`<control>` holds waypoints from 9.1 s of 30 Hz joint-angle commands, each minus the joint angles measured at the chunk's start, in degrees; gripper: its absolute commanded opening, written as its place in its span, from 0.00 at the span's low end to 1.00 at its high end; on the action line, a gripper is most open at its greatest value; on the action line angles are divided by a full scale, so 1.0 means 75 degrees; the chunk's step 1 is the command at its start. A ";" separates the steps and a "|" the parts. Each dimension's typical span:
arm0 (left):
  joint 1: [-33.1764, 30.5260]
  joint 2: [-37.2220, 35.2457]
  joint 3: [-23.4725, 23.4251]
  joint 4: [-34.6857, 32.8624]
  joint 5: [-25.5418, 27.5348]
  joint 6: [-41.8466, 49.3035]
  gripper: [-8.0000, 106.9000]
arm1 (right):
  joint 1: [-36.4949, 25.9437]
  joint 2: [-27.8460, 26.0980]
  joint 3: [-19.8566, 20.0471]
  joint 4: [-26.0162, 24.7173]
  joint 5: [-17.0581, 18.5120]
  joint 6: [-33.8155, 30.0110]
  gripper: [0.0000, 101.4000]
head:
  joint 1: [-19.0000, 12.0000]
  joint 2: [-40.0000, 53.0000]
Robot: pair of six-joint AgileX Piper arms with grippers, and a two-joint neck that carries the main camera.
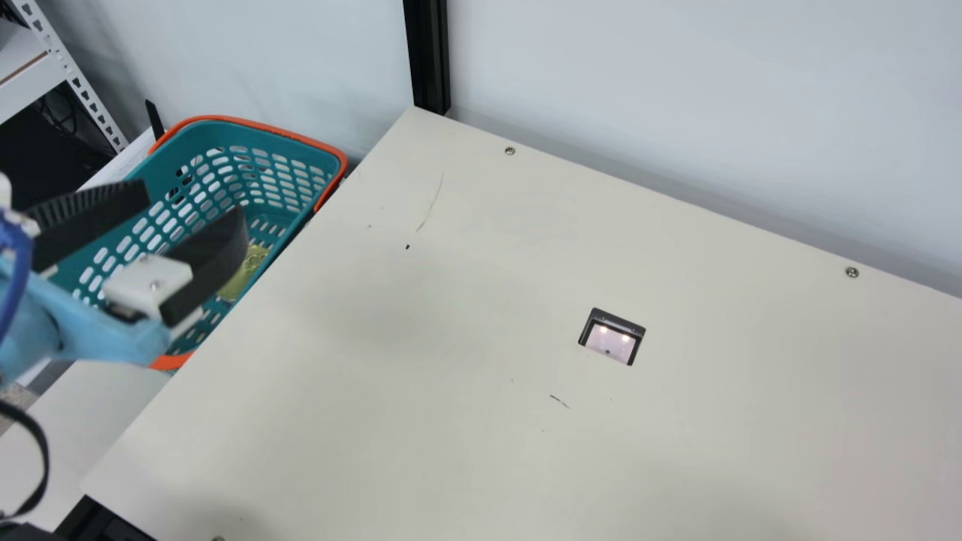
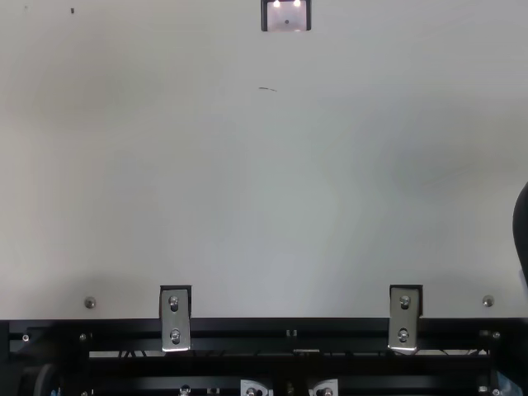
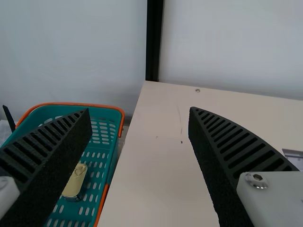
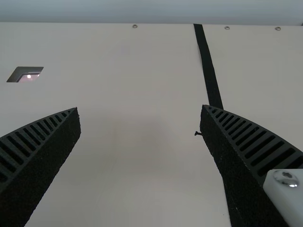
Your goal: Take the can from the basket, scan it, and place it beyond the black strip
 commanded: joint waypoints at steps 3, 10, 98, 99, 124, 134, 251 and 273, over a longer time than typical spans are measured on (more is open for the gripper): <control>0.0283 0.0867 -0.0587 0.0070 0.0177 -0.0180 0.85 | 0.0000 0.0000 0.0000 0.0000 0.0000 0.0000 1.00 | -0.0269 0.0144; 0.0922 0.2215 -0.1364 -0.0209 0.0552 0.0162 0.85 | 0.0000 0.0000 0.0000 0.0000 0.0000 0.0000 1.00 | -0.0269 0.0144; 0.4087 1.4146 -0.5762 -0.1363 -0.1244 0.5967 0.85 | 0.0000 0.0000 0.0000 0.0023 0.0000 0.0000 1.00 | -0.0269 0.0144; 0.4082 1.4214 -0.5840 -0.1416 -0.1236 0.6016 0.85 | 0.0000 0.0000 0.0000 0.0023 0.0000 0.0000 1.00 | -0.0269 0.0144; 0.3999 1.5738 -0.7282 -0.1918 -0.1013 0.6269 0.16 | 0.0000 0.0000 0.0000 0.0023 0.0000 0.0000 1.00 | -0.0269 0.0144; 0.4007 1.5019 -0.7014 -0.2299 -0.1421 0.6505 0.16 | 0.0000 0.0000 0.0000 0.0023 0.0000 0.0000 1.00 | -0.0269 0.0144; 0.1206 0.6803 -0.3872 -0.6825 0.5444 0.0901 0.16 | 0.0000 0.0000 0.0000 0.0023 0.0000 0.0000 1.00 | -0.0269 0.0144; 0.1169 0.6789 -0.3855 -0.6876 0.5327 0.0976 0.16 | 0.0000 0.0000 0.0000 0.0023 0.0000 0.0000 1.00 | -0.0269 0.0144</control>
